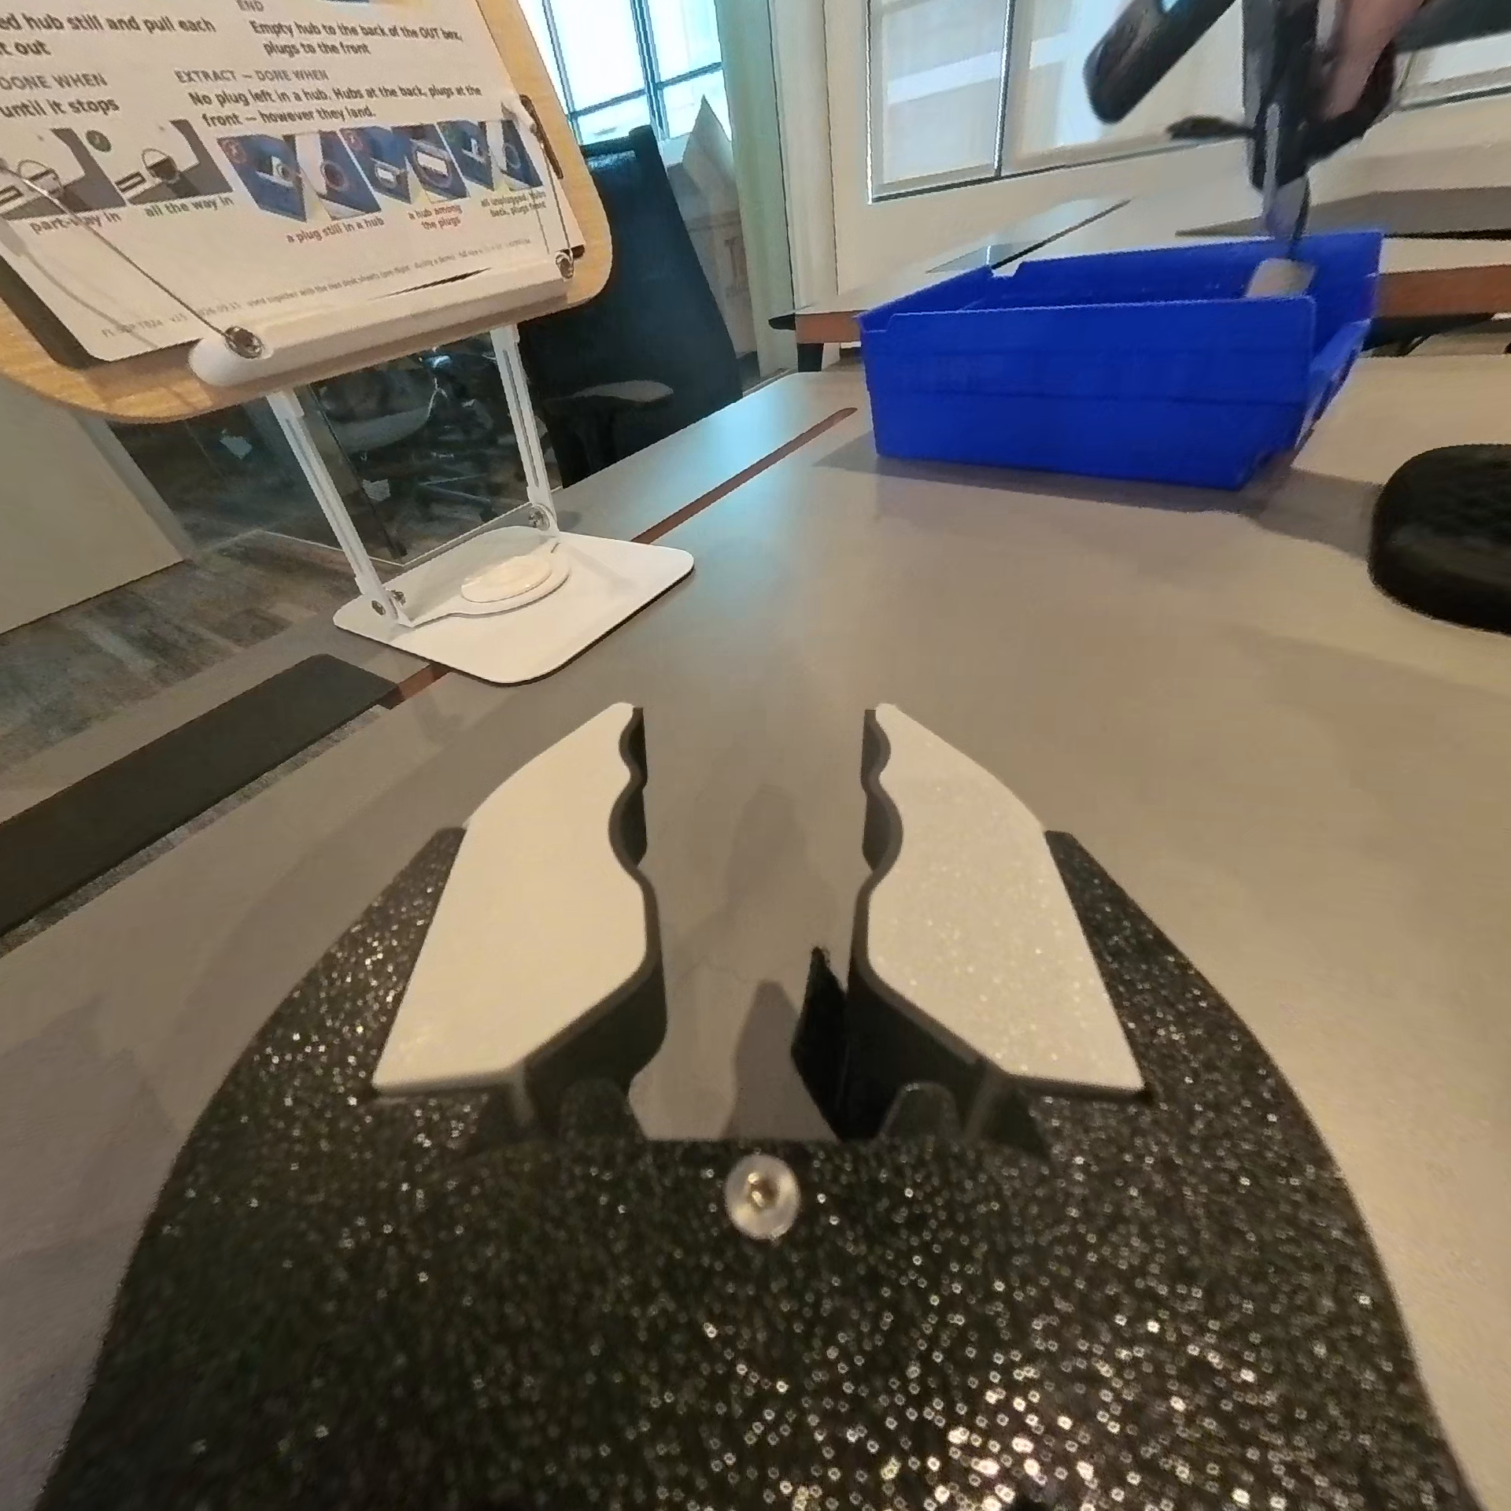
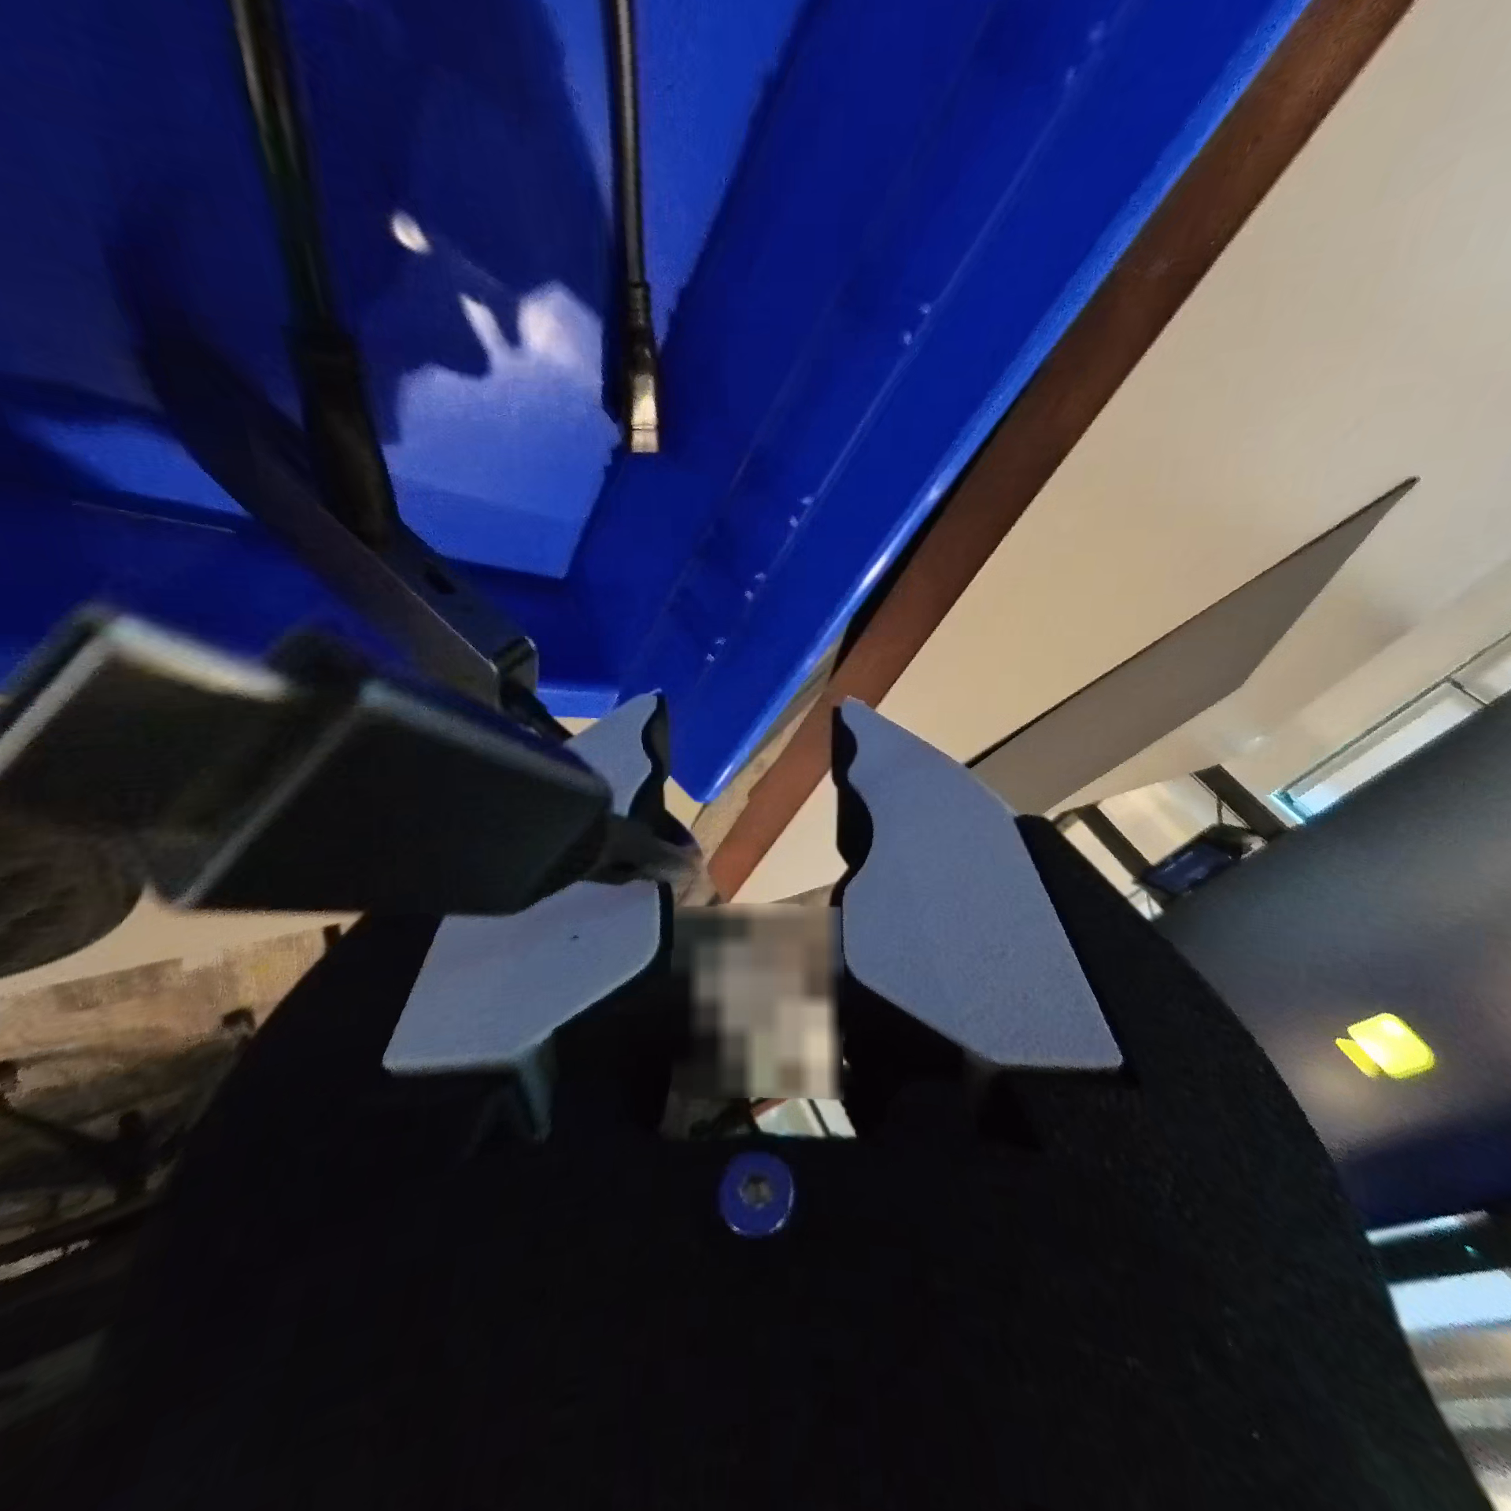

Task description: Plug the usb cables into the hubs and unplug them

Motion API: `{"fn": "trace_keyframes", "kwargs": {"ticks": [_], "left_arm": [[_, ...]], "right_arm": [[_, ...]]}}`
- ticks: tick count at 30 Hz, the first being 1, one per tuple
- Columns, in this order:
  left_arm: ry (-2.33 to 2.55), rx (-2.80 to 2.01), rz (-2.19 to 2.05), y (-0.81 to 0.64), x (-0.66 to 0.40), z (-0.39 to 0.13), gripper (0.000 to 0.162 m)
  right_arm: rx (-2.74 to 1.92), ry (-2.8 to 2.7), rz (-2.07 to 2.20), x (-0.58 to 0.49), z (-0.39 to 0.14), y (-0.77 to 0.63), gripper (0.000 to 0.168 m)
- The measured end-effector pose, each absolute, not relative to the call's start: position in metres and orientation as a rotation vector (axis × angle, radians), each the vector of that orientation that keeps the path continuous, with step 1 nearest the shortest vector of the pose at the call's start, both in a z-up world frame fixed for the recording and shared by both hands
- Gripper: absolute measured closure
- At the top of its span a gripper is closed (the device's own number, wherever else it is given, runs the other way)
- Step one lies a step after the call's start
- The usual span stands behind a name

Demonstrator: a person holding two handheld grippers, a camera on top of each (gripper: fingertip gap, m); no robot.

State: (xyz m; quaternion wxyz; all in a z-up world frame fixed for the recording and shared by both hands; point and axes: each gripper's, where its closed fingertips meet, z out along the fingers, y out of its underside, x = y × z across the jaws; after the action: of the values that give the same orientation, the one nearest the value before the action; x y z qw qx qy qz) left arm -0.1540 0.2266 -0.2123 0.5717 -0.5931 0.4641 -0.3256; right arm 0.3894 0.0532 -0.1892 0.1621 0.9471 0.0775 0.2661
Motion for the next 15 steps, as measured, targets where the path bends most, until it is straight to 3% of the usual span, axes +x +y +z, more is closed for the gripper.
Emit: {"fn": "trace_keyframes", "kwargs": {"ticks": [9, 13, 15], "left_arm": [[1.093, -1.398, -0.767, 0.227, -0.153, -0.214, 0.111], [1.095, -1.397, -0.768, 0.226, -0.152, -0.214, 0.111], [1.097, -1.397, -0.768, 0.226, -0.152, -0.215, 0.111]], "right_arm": [[2.969, 0.246, 0.785, 0.384, -0.173, 0.083, 0.118], [2.994, 0.155, 1.009, 0.395, -0.167, 0.101, 0.128], [2.972, 0.052, 0.911, 0.390, -0.177, 0.096, 0.128]]}}
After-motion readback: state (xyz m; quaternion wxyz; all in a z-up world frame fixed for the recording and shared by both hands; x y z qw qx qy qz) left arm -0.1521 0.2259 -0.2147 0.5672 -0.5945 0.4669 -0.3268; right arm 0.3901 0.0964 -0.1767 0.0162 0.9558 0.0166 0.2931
